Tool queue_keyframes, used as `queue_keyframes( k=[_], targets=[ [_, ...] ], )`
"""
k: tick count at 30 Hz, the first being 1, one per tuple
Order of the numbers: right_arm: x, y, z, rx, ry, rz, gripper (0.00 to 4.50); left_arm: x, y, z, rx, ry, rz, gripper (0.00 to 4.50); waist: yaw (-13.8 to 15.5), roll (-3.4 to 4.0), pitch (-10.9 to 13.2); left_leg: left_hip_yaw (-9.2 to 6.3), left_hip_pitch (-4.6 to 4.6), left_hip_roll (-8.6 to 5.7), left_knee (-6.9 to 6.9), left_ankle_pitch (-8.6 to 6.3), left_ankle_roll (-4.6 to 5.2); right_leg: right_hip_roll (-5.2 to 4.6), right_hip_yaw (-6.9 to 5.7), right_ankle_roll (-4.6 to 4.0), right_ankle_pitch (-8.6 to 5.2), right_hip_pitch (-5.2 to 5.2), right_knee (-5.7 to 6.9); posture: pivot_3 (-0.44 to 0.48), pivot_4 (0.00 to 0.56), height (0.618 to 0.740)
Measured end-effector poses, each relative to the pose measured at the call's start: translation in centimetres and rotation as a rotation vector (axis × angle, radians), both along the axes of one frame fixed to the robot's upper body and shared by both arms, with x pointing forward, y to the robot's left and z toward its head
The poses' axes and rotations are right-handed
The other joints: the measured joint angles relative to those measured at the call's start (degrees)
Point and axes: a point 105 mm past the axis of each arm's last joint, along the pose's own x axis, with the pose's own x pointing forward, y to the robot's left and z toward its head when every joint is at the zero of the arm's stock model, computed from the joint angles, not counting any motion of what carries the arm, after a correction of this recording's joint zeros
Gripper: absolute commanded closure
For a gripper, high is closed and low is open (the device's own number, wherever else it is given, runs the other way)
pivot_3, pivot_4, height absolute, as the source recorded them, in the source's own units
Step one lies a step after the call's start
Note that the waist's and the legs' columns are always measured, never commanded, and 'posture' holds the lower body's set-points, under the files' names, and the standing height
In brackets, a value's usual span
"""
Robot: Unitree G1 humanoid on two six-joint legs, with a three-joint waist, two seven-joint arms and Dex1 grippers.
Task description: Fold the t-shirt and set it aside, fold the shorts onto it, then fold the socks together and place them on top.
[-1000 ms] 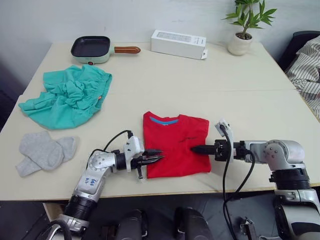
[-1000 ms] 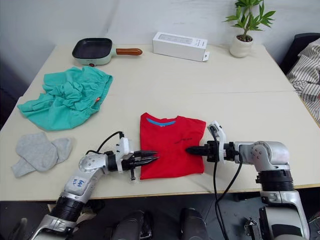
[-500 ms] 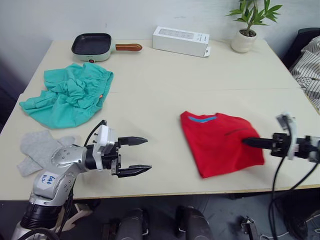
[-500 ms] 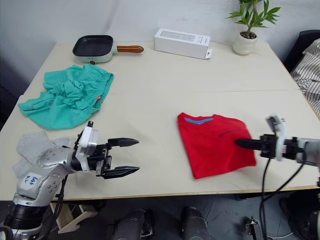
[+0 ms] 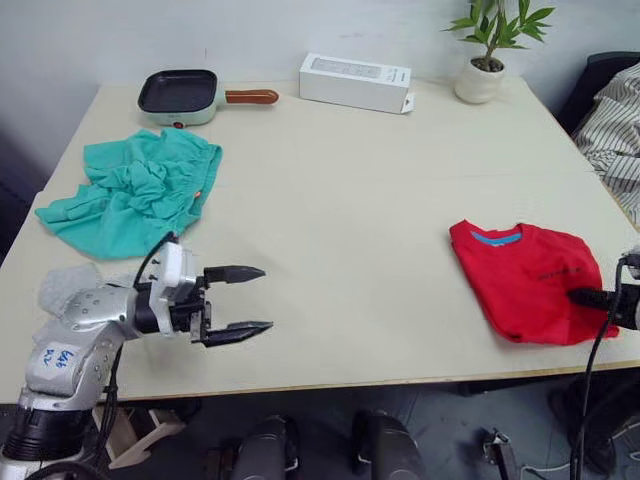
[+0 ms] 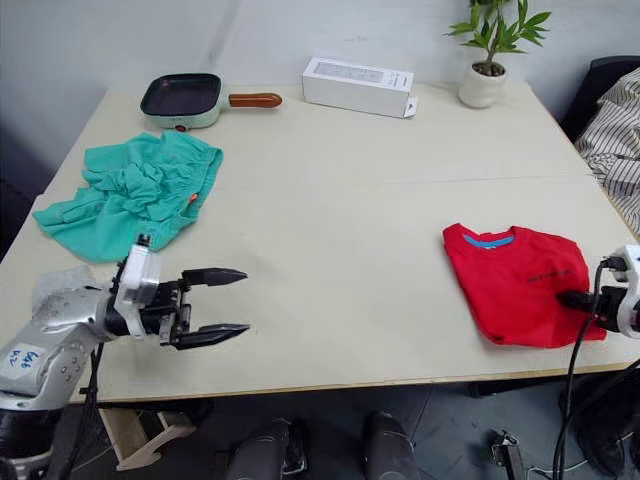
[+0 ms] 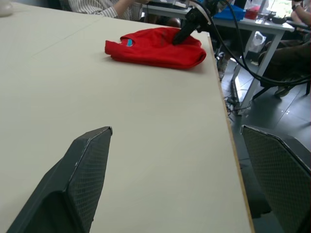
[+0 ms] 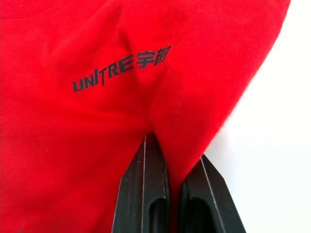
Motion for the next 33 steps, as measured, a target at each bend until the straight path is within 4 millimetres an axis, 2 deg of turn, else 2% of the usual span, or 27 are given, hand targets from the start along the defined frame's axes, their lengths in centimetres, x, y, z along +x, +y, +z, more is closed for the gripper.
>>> queue_keyframes(
  k=[3,9,11,13,14,16,19,20,23,25,28,31,33],
  targets=[
    [0.5,0.0,0.1,-0.01,-0.008,-0.003,3.72,0.1,0.5,0.1,0.008,-0.009,-0.011,0.0,-0.24,0.0,0.0,0.09,0.01,0.0,-0.01,-0.02,-0.01,-0.08,0.14,-0.01,0.03,-0.02,-0.01,0.0,0.15,0.74],
    [0.4,-0.5,0.8,-0.14,-0.041,0.063,1.71,-0.2,1.3,-0.1,0.007,-0.006,0.025,0.0,-0.15,0.15,0.09,0.12,0.04,0.08,-0.03,0.1,0.17,-0.03,0.33,-0.03,0.01,-0.13,0.2,0.0,0.15,0.74],
    [0.1,-1.4,1.9,-0.246,-0.078,0.098,1.04,-0.8,1.9,-0.7,0.008,0.017,0.058,0.0,-0.12,0.42,0.24,0.24,0.05,0.03,-0.04,0.1,0.19,-0.02,0.4,-0.02,0.0,-0.2,0.26,0.0,0.15,0.74],
    [0.7,-1.6,3.9,-0.364,-0.176,0.136,0.39,-1.3,2.4,-1.0,0.005,0.034,0.09,0.0,-0.2,0.46,0.27,0.38,0.14,0.02,-0.05,0.1,0.19,-0.01,0.51,0.01,-0.01,-0.23,0.31,0.0,0.15,0.74],
    [1.5,-1.3,5.6,-0.42,-0.264,0.155,0.03,-1.6,2.8,-1.2,0.005,0.04,0.11,0.0,-0.45,0.47,0.28,0.49,0.25,0.04,-0.05,0.1,0.19,0.0,0.57,0.01,-0.01,-0.22,0.33,0.0,0.15,0.74],
    [3.1,0.1,10.1,-0.512,-0.459,0.202,0.01,-1.9,3.3,-1.4,0.008,0.045,0.147,0.0,-1.09,0.57,0.34,0.6,0.41,0.05,-0.12,-0.05,-0.08,-0.06,0.81,0.02,-0.02,-0.16,0.33,0.0,0.15,0.74],
    [3.6,2.7,13.8,-0.605,-0.627,0.306,0.01,-1.6,4.1,-0.8,-0.014,0.0,0.217,0.0,-1.15,0.5,0.31,0.43,0.56,0.3,-0.13,-0.16,-0.3,-0.06,1.01,-0.07,-0.06,0.02,0.35,0.0,0.15,0.74],
    [3.7,4.0,14.2,-0.624,-0.666,0.357,0.01,-1.5,4.5,-0.7,-0.02,-0.012,0.248,0.0,-1.03,0.44,0.27,0.43,0.6,0.33,-0.13,-0.19,-0.36,-0.05,1.02,-0.14,-0.1,0.01,0.42,0.0,0.15,0.74],
    [3.8,7.2,12.9,-0.615,-0.721,0.469,0.01,-1.3,5.4,-0.5,-0.035,-0.034,0.309,0.0,-0.57,0.37,0.23,0.4,0.6,0.39,-0.17,-0.11,-0.22,0.01,1.0,-0.22,-0.14,0.0,0.48,0.0,0.15,0.74],
    [3.8,10.3,10.8,-0.55,-0.767,0.547,0.01,-1.2,6.5,-0.8,-0.047,-0.034,0.367,0.0,-0.15,0.37,0.24,0.47,0.6,0.4,-0.17,-0.1,-0.19,0.05,1.01,-0.22,-0.14,-0.06,0.49,0.0,0.15,0.74],
    [3.1,14.2,8.1,-0.474,-0.807,0.619,0.01,-1.5,9.1,-1.6,-0.049,-0.03,0.482,0.0,-0.02,0.39,0.24,0.54,0.59,0.41,-0.19,-0.11,-0.17,0.07,0.99,-0.23,-0.15,-0.11,0.47,0.0,0.15,0.74],
    [2.1,17.8,6.8,-0.427,-0.847,0.68,0.01,-2.1,12.1,-2.2,-0.047,-0.041,0.621,0.0,0.01,0.36,0.23,0.52,0.61,0.41,-0.19,-0.24,-0.28,0.01,1.05,-0.23,-0.15,-0.09,0.46,0.0,0.15,0.74],
    [1.3,20.1,5.9,-0.378,-0.867,0.722,0.01,-3.4,14.7,-2.7,-0.032,-0.055,0.735,0.0,-0.15,0.3,0.19,0.52,0.64,0.44,-0.19,-0.39,-0.39,-0.01,1.09,-0.24,-0.15,-0.08,0.44,0.0,0.15,0.74]
  ],
)
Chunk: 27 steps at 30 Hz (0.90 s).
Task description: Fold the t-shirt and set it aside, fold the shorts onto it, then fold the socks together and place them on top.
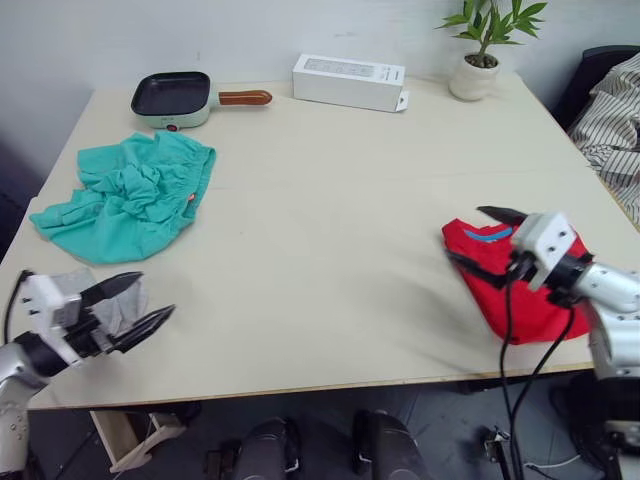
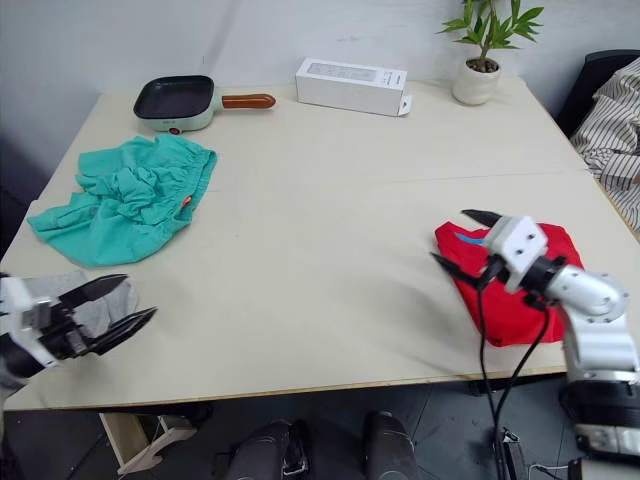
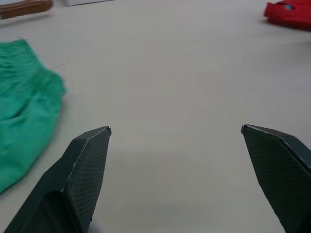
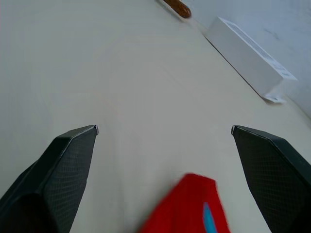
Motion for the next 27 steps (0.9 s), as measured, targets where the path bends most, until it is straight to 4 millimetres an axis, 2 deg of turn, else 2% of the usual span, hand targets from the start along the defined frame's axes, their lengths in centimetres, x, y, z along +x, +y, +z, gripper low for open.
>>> queue_keyframes(
  k=[2,3,4,9,13,19,22,24,25,26,27],
  targets=[
    [-0.5,1.1,-1.4,0.027,0.042,0.022,0.01,-1.7,2.5,-1.2,-0.006,0.028,0.122,0.0,-0.12,-0.01,0.0,0.05,0.01,0.03,0.02,-0.08,0.01,0.0,0.05,-0.03,-0.02,-0.1,-0.02,0.0,0.15,0.74],
    [-0.7,1.5,-1.9,0.047,0.064,0.024,0.01,-2.8,3.7,-1.8,-0.009,0.04,0.19,0.0,-0.07,-0.15,-0.06,0.36,-0.03,0.14,0.05,-0.23,-0.05,0.04,0.33,-0.11,-0.05,-0.58,0.06,0.0,0.15,0.74],
    [-0.8,1.8,-2.2,0.058,0.07,0.026,0.01,-3.5,4.5,-2.1,-0.015,0.047,0.237,0.0,0.07,-0.17,-0.06,0.4,-0.06,0.15,0.05,-0.24,-0.03,0.0,0.26,-0.11,-0.05,-0.32,0.0,0.0,0.15,0.74],
    [-1.3,3.5,-2.3,0.105,0.044,0.044,0.01,-6.8,8.5,-2.0,-0.01,0.018,0.479,0.0,0.34,-0.41,-0.2,0.18,0.01,0.17,0.04,-0.42,0.18,-0.06,0.08,-0.17,-0.07,-0.35,-0.08,0.0,0.15,0.74],
    [-2.9,3.9,-3.8,0.118,0.078,0.087,0.01,-9.7,11.3,-3.5,-0.043,0.063,0.636,0.0,0.22,-0.51,-0.26,0.18,0.02,0.19,0.03,-0.49,0.08,-0.05,0.05,-0.21,-0.1,-0.2,-0.08,0.0,0.15,0.74],
    [-6.3,4.5,-5.0,0.125,0.117,0.136,0.01,-13.5,13.2,-5.5,-0.095,0.123,0.783,0.0,0.22,-0.94,-0.52,0.17,0.04,0.28,0.02,-0.71,0.21,-0.02,0.0,-0.28,-0.14,-0.19,-0.16,0.0,0.15,0.74],
    [-6.2,4.1,-4.9,0.135,0.108,0.091,0.01,-14.5,13.3,-6.2,-0.119,0.128,0.809,0.0,0.16,-1.04,-0.58,0.15,0.08,0.33,0.01,-0.77,0.31,0.03,-0.05,-0.34,-0.15,-0.22,-0.58,0.0,0.15,0.74],
    [-6.0,4.1,-4.3,0.146,0.085,0.077,0.01,-14.3,13.1,-6.0,-0.115,0.114,0.793,0.0,-0.14,-0.84,-0.49,-0.88,-0.18,0.11,-0.39,-0.7,0.43,0.08,-0.9,-0.28,0.01,1.2,-1.3,0.0,0.15,0.74],
    [-6.0,4.2,-4.2,0.15,0.081,0.076,0.01,-14.2,13.1,-5.8,-0.112,0.104,0.786,0.0,-0.57,-0.46,-0.32,-1.87,-0.11,-0.37,-0.95,-0.43,0.54,0.03,-1.51,-0.17,-0.06,2.02,-1.44,0.0,0.15,0.74],
    [-6.0,4.2,-4.0,0.152,0.075,0.076,0.01,-13.9,13.1,-5.4,-0.1,0.089,0.773,0.0,-0.93,-0.66,-0.42,-2.71,0.05,-1.0,-1.63,0.21,0.52,0.4,-0.97,-0.48,-1.0,2.4,-0.07,0.0,0.15,0.74],
    [-5.9,4.3,-3.9,0.154,0.067,0.077,0.01,-13.8,13.2,-5.3,-0.094,0.081,0.769,0.0,-1.21,-1.29,-0.57,-3.55,0.7,-1.99,-1.99,0.59,0.35,0.71,0.65,-0.72,-2.67,2.29,1.05,0.0,0.15,0.74]
  ],
)
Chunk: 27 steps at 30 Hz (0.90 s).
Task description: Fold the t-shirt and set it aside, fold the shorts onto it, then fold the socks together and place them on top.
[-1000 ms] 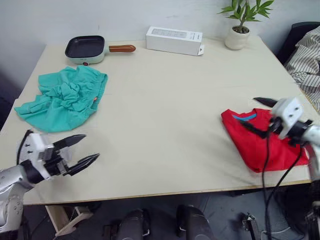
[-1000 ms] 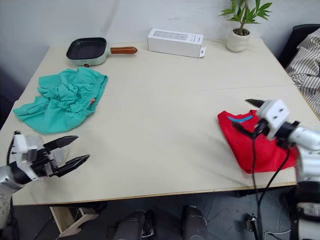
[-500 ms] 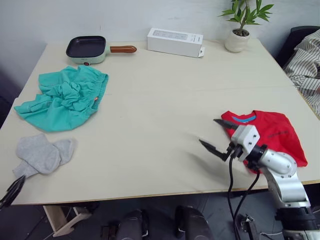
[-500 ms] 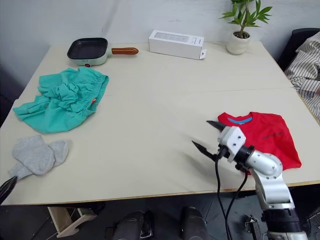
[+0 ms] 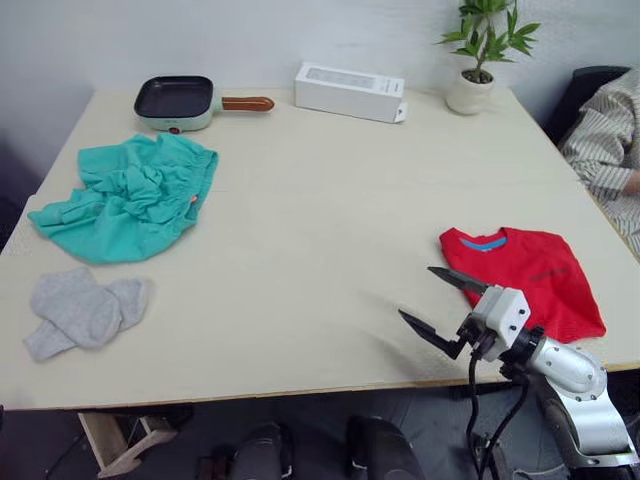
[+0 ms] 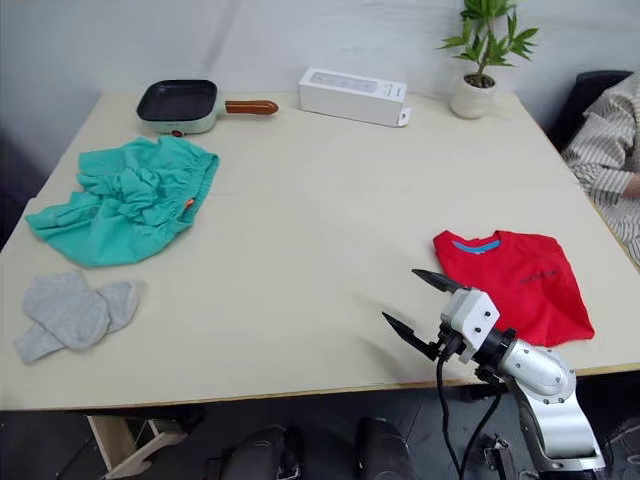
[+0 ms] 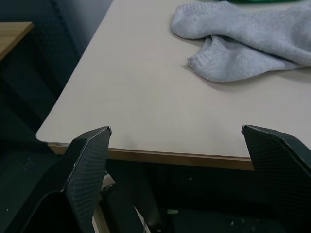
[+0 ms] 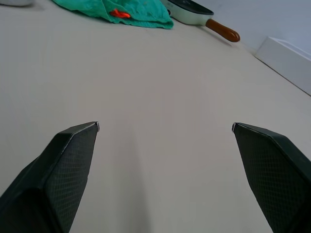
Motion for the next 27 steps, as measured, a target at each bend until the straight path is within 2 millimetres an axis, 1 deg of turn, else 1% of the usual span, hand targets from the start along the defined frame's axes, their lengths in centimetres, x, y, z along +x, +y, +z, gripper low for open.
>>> queue_keyframes(
  k=[1,2,3,4,6,8,9,12,13,14,17,19,21,22,25,26,27],
  targets=[
    [0.2,0.0,0.4,-0.003,-0.018,-0.002,0.01,0.1,0.0,0.0,-0.003,-0.005,-0.001,0.0,-0.01,-0.47,0.08,-0.39,0.25,-0.71,-0.18,0.14,-0.13,-0.81,1.39,0.49,-2.03,0.16,-0.62,0.0,0.15,0.74],
    [0.3,0.0,0.5,-0.006,-0.026,-0.007,0.01,0.2,-0.1,-0.1,-0.007,-0.006,-0.005,0.0,0.39,-0.49,0.06,-0.77,0.18,-0.66,-0.1,0.27,-0.46,-1.07,0.94,0.36,-1.99,0.43,-0.65,0.0,0.15,0.74],
    [0.3,0.0,0.5,-0.008,-0.026,-0.01,0.01,0.2,-0.1,0.0,-0.007,-0.01,-0.01,0.0,0.92,-0.3,0.09,-1.38,0.03,-0.6,-0.07,0.42,-0.88,-1.06,0.23,1.02,-1.49,0.9,-0.66,0.0,0.15,0.74],
    [0.3,0.0,0.5,-0.008,-0.023,-0.011,0.01,0.3,-0.2,0.1,-0.013,-0.018,-0.013,0.0,1.42,-0.08,0.1,-1.64,-0.01,-0.52,0.01,0.29,-0.99,-0.94,-0.08,1.1,-1.45,1.01,-0.65,0.0,0.15,0.74],
    [0.3,-0.1,0.4,-0.001,-0.015,-0.011,0.01,0.6,-0.3,0.3,-0.024,-0.029,-0.022,0.0,2.27,0.1,0.07,-1.72,0.0,-0.35,0.09,0.17,-0.98,-0.7,-0.14,1.03,-1.49,0.96,-0.48,0.0,0.15,0.74],
    [0.1,-0.1,0.5,0.022,0.007,0.0,0.01,2.4,-1.0,1.4,-0.017,-0.065,-0.084,0.0,3.16,0.1,0.07,-1.76,-0.01,-0.26,0.09,0.14,-1.01,-0.59,-0.29,0.98,-1.52,0.96,-0.37,0.0,0.15,0.74],
    [-0.2,0.0,0.7,0.033,0.011,0.012,0.01,3.5,-1.6,2.0,-0.008,-0.081,-0.124,0.0,3.37,0.1,0.07,-1.76,-0.01,-0.26,0.14,0.13,-1.0,-0.59,-0.32,0.98,-1.52,0.99,-0.33,0.0,0.15,0.74],
    [-0.9,0.4,1.4,0.05,-0.004,0.046,0.01,7.8,-4.1,4.8,0.051,-0.112,-0.3,0.0,3.59,0.05,0.06,-1.73,0.11,-0.27,0.3,0.12,-0.82,-0.59,-0.33,1.15,-1.42,1.36,-0.55,0.0,0.15,0.74],
    [-1.0,0.4,1.4,0.051,-0.005,0.045,0.01,9.4,-5.1,5.6,0.071,-0.111,-0.357,0.0,3.5,0.06,0.08,-1.73,0.27,-0.28,0.3,0.11,-0.83,-0.59,-0.33,1.25,-1.36,1.61,-0.71,0.0,0.15,0.74],
    [-1.0,0.4,1.4,0.052,-0.003,0.042,0.01,11.7,-6.4,6.7,0.098,-0.104,-0.429,0.0,3.71,0.07,0.09,-1.73,0.4,-0.33,0.33,-0.05,-0.72,-0.63,-0.3,1.31,-1.23,1.78,-0.74,0.0,0.15,0.74],
    [-1.2,0.6,1.6,0.053,-0.013,0.045,0.01,16.3,-9.2,9.4,0.162,-0.103,-0.551,0.0,3.61,0.13,0.14,-1.57,0.4,-0.33,0.31,0.19,-0.56,-0.62,-0.09,1.28,-0.79,1.78,-1.02,0.0,0.15,0.74],
    [-1.1,0.7,1.8,0.058,-0.015,0.039,0.01,19.6,-11.1,10.5,0.189,-0.082,-0.618,0.0,3.5,0.21,0.18,-1.35,0.43,-0.34,0.28,0.36,-0.6,-0.6,0.12,1.26,-0.65,1.7,-1.06,0.0,0.15,0.74],
    [-0.9,0.8,2.2,0.065,-0.022,0.033,0.01,22.1,-12.6,10.6,0.218,-0.033,-0.676,0.0,3.31,0.24,0.2,-1.2,0.43,-0.34,0.21,0.48,-0.61,-0.6,0.25,1.27,-0.51,1.56,-1.03,0.0,0.15,0.74],
    [-0.8,0.8,2.3,0.071,-0.02,0.025,0.01,23.5,-13.5,10.3,0.22,-0.006,-0.706,0.0,3.26,0.26,0.2,-1.16,0.42,-0.35,0.22,0.51,-0.63,-0.58,0.26,1.29,-0.5,1.48,-0.93,0.0,0.15,0.74],
    [-0.5,1.0,2.6,0.084,-0.019,0.018,0.01,26.9,-15.4,9.4,0.225,0.062,-0.771,0.0,2.98,0.15,0.15,-0.98,0.2,-0.33,0.12,0.81,-0.98,-0.47,0.33,1.32,-0.46,0.92,-0.51,0.0,0.15,0.74],
    [-0.4,1.0,2.8,0.089,-0.018,0.016,0.01,28.3,-16.0,9.0,0.225,0.087,-0.784,0.0,3.1,0.13,0.15,-0.94,0.08,-0.31,0.13,0.97,-0.75,-0.34,0.25,1.31,-0.46,0.72,-0.36,0.0,0.15,0.74],
    [-0.4,1.1,2.9,0.091,-0.02,0.016,0.01,29.1,-16.5,8.8,0.23,0.101,-0.794,0.0,3.06,0.12,0.14,-0.93,-0.02,-0.24,0.14,0.97,-0.77,-0.22,0.16,1.31,-0.46,0.65,-0.12,0.0,0.15,0.74]
  ],
)
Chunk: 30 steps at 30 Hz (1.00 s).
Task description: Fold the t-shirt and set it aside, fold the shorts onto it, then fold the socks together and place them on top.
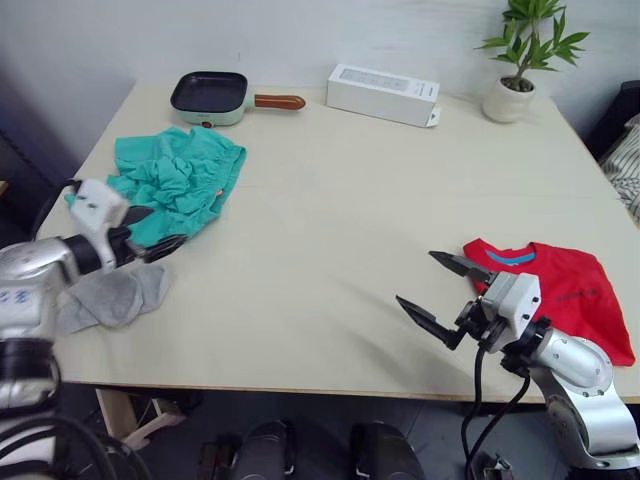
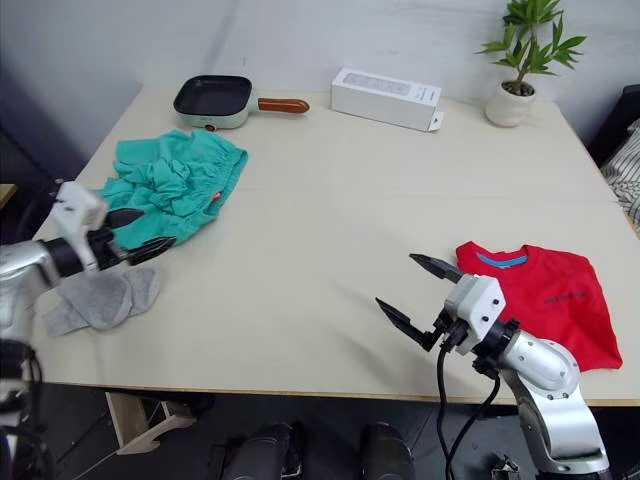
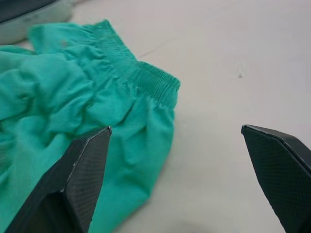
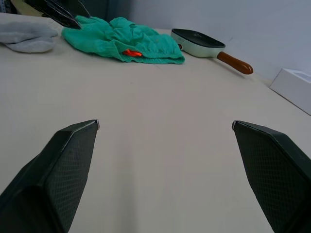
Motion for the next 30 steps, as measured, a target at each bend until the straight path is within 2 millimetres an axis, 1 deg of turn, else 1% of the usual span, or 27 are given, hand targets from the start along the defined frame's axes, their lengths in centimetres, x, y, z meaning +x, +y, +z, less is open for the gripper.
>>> queue_keyframes(
  k=[1,2,5,7,11,13,15,17,21,23,24,26,28,30],
  targets=[
    [0.0,0.0,0.1,0.002,0.001,-0.002,0.01,0.9,-0.4,-0.4,0.02,0.025,0.0,0.0,0.08,-0.02,-0.01,0.04,-0.07,0.07,0.04,0.04,-0.04,0.36,-0.13,0.0,0.0,-0.07,0.02,0.0,0.15,0.74],
    [0.0,0.0,0.1,0.002,0.006,-0.002,0.01,1.6,-0.5,-1.0,0.048,0.053,0.008,0.0,0.01,-0.03,-0.02,0.1,-0.09,0.1,0.05,0.04,-0.04,0.41,-0.18,0.0,0.0,-0.1,0.01,0.0,0.15,0.74],
    [0.0,-0.1,-0.2,0.002,0.025,-0.012,0.0,2.8,0.1,-2.7,0.131,0.119,0.057,0.61,-0.29,-0.08,-0.01,0.33,-0.31,0.13,0.08,0.02,0.02,0.42,-0.11,0.0,-0.01,-0.36,-0.04,0.0,0.15,0.74],
    [0.1,-0.2,-0.4,0.004,0.035,-0.022,0.0,3.3,0.2,-2.9,0.137,0.117,0.074,1.21,-0.13,-0.12,0.01,0.32,-0.64,0.12,0.25,0.03,0.1,0.38,-0.12,0.01,-0.01,-0.64,0.02,0.0,0.15,0.74],
    [-0.6,-0.1,-0.8,0.017,0.064,-0.019,0.0,3.8,0.2,-3.2,0.146,0.098,0.084,2.51,0.06,-0.18,0.02,0.3,-0.65,0.12,0.45,0.06,0.21,0.31,-0.08,0.05,0.02,-0.58,0.09,0.0,0.15,0.74],
    [-0.9,-0.2,-1.1,0.018,0.081,-0.021,0.0,4.0,-0.4,-3.1,0.146,0.069,0.068,3.17,0.07,-0.27,0.07,0.31,-0.64,0.09,0.54,0.03,0.29,0.23,-0.02,0.07,0.03,-0.61,0.05,0.0,0.15,0.74],
    [-1.0,-0.3,-1.3,0.017,0.093,-0.026,0.0,4.5,-1.3,-2.3,0.136,0.013,0.042,3.83,0.07,-0.47,0.19,0.28,-0.66,0.14,0.68,0.05,0.31,-0.05,0.06,0.03,0.11,-0.62,0.1,0.0,0.15,0.74],
    [-1.0,-0.5,-1.4,0.012,0.094,-0.034,0.0,5.0,-2.6,-0.6,0.118,-0.055,-0.01,4.48,0.16,-0.58,0.25,0.19,-0.75,0.15,0.9,0.07,0.33,-0.14,0.08,-0.03,0.2,-0.63,0.21,0.0,0.15,0.74],
    [-1.2,-1.5,-1.2,-0.042,0.08,-0.044,0.0,5.4,-6.6,3.9,0.098,-0.178,-0.202,4.48,0.5,-0.59,0.26,0.24,-0.79,0.02,0.99,0.0,0.28,-0.34,0.15,0.02,0.28,-0.65,0.28,0.0,0.15,0.74],
    [-1.4,-2.8,-1.4,-0.094,0.089,-0.056,0.0,4.8,-9.1,5.5,0.106,-0.205,-0.338,4.48,0.72,-0.59,0.26,0.32,-0.79,-0.02,0.99,0.04,0.54,-0.32,0.1,0.1,0.32,-0.65,0.25,0.0,0.15,0.74],
    [-1.3,-3.6,-1.4,-0.108,0.091,-0.074,0.0,4.5,-10.2,5.8,0.106,-0.204,-0.393,4.48,0.75,-0.59,0.26,0.37,-0.79,-0.04,1.0,0.0,0.59,-0.32,0.04,0.12,0.33,-0.65,0.25,0.0,0.15,0.74],
    [-1.0,-5.2,-1.2,-0.14,0.089,-0.11,0.0,3.3,-13.3,6.1,0.116,-0.186,-0.539,4.48,0.77,-0.59,0.26,0.42,-0.83,-0.06,1.02,0.0,0.65,-0.26,-0.02,0.22,0.38,-0.65,0.31,0.0,0.15,0.74],
    [-0.8,-6.5,-0.9,-0.159,0.086,-0.141,0.0,1.9,-16.4,6.1,0.109,-0.168,-0.665,4.48,0.76,-0.59,0.26,0.44,-0.82,-0.07,1.08,0.0,0.69,-0.15,0.01,0.25,0.4,-0.57,0.31,0.0,0.15,0.74],
    [-0.5,-7.3,-0.8,-0.152,0.082,-0.172,0.0,0.0,-19.6,5.4,0.075,-0.123,-0.783,4.48,0.75,-0.58,0.26,0.4,-0.81,-0.06,1.12,-0.01,0.71,-0.13,0.09,0.26,0.4,-0.48,0.26,0.0,0.15,0.74]
  ],
)
